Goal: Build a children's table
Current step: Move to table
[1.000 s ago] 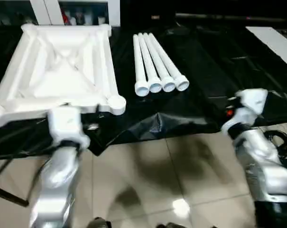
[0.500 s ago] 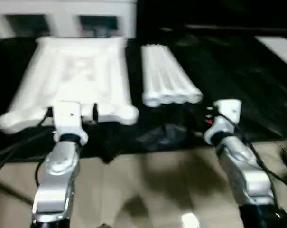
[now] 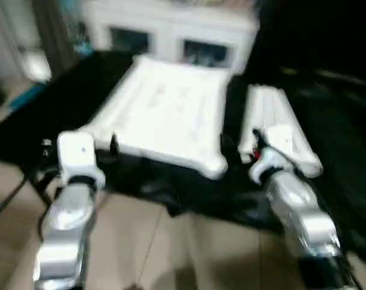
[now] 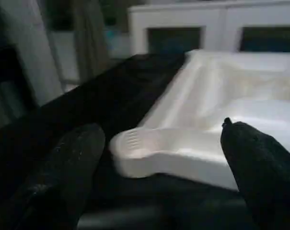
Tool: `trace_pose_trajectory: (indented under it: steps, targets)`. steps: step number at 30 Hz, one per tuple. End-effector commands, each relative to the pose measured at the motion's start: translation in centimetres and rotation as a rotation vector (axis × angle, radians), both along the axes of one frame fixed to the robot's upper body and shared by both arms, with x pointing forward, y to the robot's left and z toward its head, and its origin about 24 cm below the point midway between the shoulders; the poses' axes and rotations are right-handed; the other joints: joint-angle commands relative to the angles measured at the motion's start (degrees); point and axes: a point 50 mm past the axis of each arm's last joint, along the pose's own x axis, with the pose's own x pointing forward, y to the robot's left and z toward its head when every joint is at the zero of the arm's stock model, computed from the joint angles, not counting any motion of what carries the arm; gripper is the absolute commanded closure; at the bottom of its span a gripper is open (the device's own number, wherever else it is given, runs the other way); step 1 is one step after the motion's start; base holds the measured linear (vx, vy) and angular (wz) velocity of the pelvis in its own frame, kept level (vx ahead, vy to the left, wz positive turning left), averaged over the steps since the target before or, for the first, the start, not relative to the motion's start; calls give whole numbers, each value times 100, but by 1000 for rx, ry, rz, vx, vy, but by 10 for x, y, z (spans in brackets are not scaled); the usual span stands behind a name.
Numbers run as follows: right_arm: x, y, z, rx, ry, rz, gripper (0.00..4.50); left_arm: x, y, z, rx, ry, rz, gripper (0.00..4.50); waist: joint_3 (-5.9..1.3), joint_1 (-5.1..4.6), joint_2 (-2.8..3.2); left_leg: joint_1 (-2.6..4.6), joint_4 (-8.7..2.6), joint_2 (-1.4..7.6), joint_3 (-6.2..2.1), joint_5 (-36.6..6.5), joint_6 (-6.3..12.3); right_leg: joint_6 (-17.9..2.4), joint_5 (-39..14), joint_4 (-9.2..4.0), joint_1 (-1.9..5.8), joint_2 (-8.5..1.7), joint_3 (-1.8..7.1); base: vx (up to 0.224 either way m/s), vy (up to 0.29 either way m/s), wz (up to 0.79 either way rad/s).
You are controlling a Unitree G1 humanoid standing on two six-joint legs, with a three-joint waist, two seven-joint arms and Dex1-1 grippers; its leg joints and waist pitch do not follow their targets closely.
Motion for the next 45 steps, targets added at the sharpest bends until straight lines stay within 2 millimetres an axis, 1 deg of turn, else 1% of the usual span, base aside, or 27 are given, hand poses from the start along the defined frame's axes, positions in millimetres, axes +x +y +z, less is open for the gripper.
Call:
trace_pose_trajectory:
  steps: [1, 4, 5, 7, 9, 10, 11, 13, 15, 16, 17, 18, 20, 22, 23, 26, 30, 31, 32, 34, 36, 37, 38, 40, 41, 43, 45]
  targets:
    - [1, -22, -5, -25, 26, -69, 0, 3, -15, -1, -22, 9, -74, 7, -378, -174, 254, 704, -648, 774, -471, -363, 1710, 363, 235, 72, -719, -79, 89, 101, 18, 7]
    - [2, -25, -5, -24, 26, -71, 0, 4, -19, -3, -23, 20, -100, 7, -273, -212, -160, 311, -787, 359, 148, -1309, 1426, 12, 1201, -715, -538, -311, 343, 75, -27, 6]
    - [2, -27, -5, -18, 29, -74, 0, 5, -21, -5, -26, 25, -114, 7, -193, 38, -276, 260, -340, -13, 335, -1900, 856, 137, -1414, -1347, -360, -770, 844, 48, -88, 9]
    - [1, -28, -5, -14, 31, -76, 0, 5, -22, -5, -28, 28, -123, 7, -271, 142, -383, 29, 187, -17, 145, -856, 436, -198, -4027, -1605, 83, -1145, 1214, 81, -88, 7]
    - [0, -31, -7, 3, 53, -95, 0, 7, -25, -5, -22, 35, -156, 7, -289, 171, -292, -106, -12, 33, 45, -441, 268, -591, -3173, -1445, 177, -912, 1047, 88, -42, -1]
    - [0, -31, -7, 3, 53, -95, 0, 7, -25, -5, -22, 35, -156, 7, -317, 126, -150, 13, -373, 96, 114, -209, 230, -884, -2328, -1376, 114, -589, 746, 87, 17, 3]
    - [-1, -32, -8, -4, 56, -103, 0, 8, -27, -6, -21, 39, -170, 7, -328, -28, 77, 711, -646, 427, 192, -924, -148, -819, -1684, -1192, -444, -73, 638, 87, 17, 3]
    - [-2, -35, -9, -9, 59, -120, 0, 11, -30, -6, -19, 42, -194, 7, -284, -135, 79, 1183, -983, 1054, 60, -2360, -625, -732, -437, -525, -817, -147, 289, 96, 29, -30]
    - [-5, -39, -9, -6, 59, -134, 0, 13, -33, -6, -21, 44, -215, 7, -234, -132, 42, 1170, -1082, 1027, 424, -2246, -667, -826, 484, -458, -867, -281, 176, 109, 20, -44]
    - [-6, -39, -9, -7, 57, -136, 0, 13, -34, -6, -23, 45, -224, 7, -222, -107, -126, 1166, -834, 598, 792, -2313, -604, -1215, 324, -776, -783, -287, 336, 136, 12, -52]
    - [-6, -40, -8, -9, 50, -137, 0, 14, -36, -6, -19, 45, -241, 7, -286, 89, -215, 703, -334, -100, 915, -2082, -584, -1736, -160, -1067, -85, -306, 1039, 136, 12, -52]
    - [-6, -41, -8, -11, 46, -138, 0, 15, -36, -6, -18, 45, -246, 7, -225, 260, -311, 134, 61, -7, 495, -1542, -144, -1746, -928, -1335, 395, -977, 1243, 183, 18, -44]
    - [-6, -41, -5, -19, 36, -144, 0, 16, -38, -6, -17, 45, -261, 7, -473, 295, -210, -501, 486, 29, 11, -6, 70, -2246, 503, -1130, 710, -1016, 1324, 179, 16, -20]
    - [-5, -41, -5, -20, 36, -145, 0, 17, -38, -5, -26, 45, -265, 7, -411, 155, -2, -469, -60, 158, -60, 858, 19, -2164, 1253, -1029, 375, -548, 678, 129, 19, -10]
    - [-4, -42, -4, -21, 35, -146, 0, 18, -38, -5, -30, 44, -266, 7, -352, 16, 281, -97, -553, 222, -24, 813, 135, -1480, 260, -1109, 118, -107, 262, 127, 24, -9]
    - [-2, -42, -3, -28, 29, -144, 0, 19, -38, -3, -29, 39, -269, 7, -436, -380, 316, 732, -793, 937, -810, -1397, 1332, -328, -81, -191, -568, -57, 182, 146, 59, -8]
    - [-2, -41, -1, -28, 23, -132, 0, 18, -38, -3, -27, 40, -276, 7, -320, -372, 22, 383, -627, 425, -257, -856, 1982, -141, 754, -737, -479, -385, 437, 105, -26, 6]
    - [-2, -41, -1, -28, 23, -130, 0, 18, -37, -4, -25, 41, -277, 7, -375, -124, -189, -150, -72, -166, 204, -880, 1390, -592, 101, -1230, 190, -753, 931, 77, -101, 3]
    - [-2, -41, -1, -30, 24, -128, 0, 17, -37, -4, -25, 42, -277, 7, -390, 47, -214, -439, 274, -49, 75, -289, 899, -834, -712, -1387, 502, -1096, 1123, 77, -101, 3]
    - [-2, -40, -1, -30, 25, -125, 0, 17, -36, -4, -24, 43, -278, 7, -372, 78, -112, -505, 87, 36, 40, 257, 498, -1081, -785, -1340, 496, -854, 884, 94, -62, -5]
    - [-2, -39, -1, -27, 22, -110, 0, 17, -35, -3, -26, 37, -289, 7, -361, 39, 142, -109, -452, 241, 116, 377, 368, -1118, -776, -1347, 321, -504, 465, 108, -18, -5]
    - [-2, -38, 0, -19, 22, -93, 0, 16, -35, -2, -30, 35, -301, 7, -380, -116, 223, 19, -687, 403, -102, 192, 583, -853, -290, -1062, 235, -139, 251, 166, 34, 1]
    - [-3, -35, 2, -18, 17, -47, 0, 15, -36, -2, -48, 37, -350, 7, -456, -304, 310, 636, -650, 707, -472, 409, 1219, -717, 260, -611, -328, -85, 144, 166, 34, 1]
    - [-5, -31, 8, -41, -4, 95, 0, 7, -45, -2, -38, 93, -558, 7, -572, -363, 194, 871, -376, 921, -772, 2858, 2572, -122, 839, -370, -778, -283, 350, 121, 10, 0]
    - [-6, -31, 10, -46, -9, 133, 0, 4, -48, -2, -17, 108, -622, 7, -596, -303, 48, 713, -128, 781, -712, 4627, 2667, 155, 1708, -521, -842, -562, 663, 85, 3, -4]
    - [-6, -32, 14, -60, -12, 216, 0, -3, -52, -6, -15, 173, -757, 7, -530, -131, -185, -156, -87, -88, -137, 3598, 1530, 277, 3727, -653, -244, -558, 799, -27, -2, 0]
    - [-7, -35, 17, -112, -11, 314, 0, -9, -52, -8, 15, 232, -872, 7, -542, -100, -111, -158, -257, 18, -64, 1910, 766, -210, 4031, -645, -103, -507, 715, -27, -2, 0]
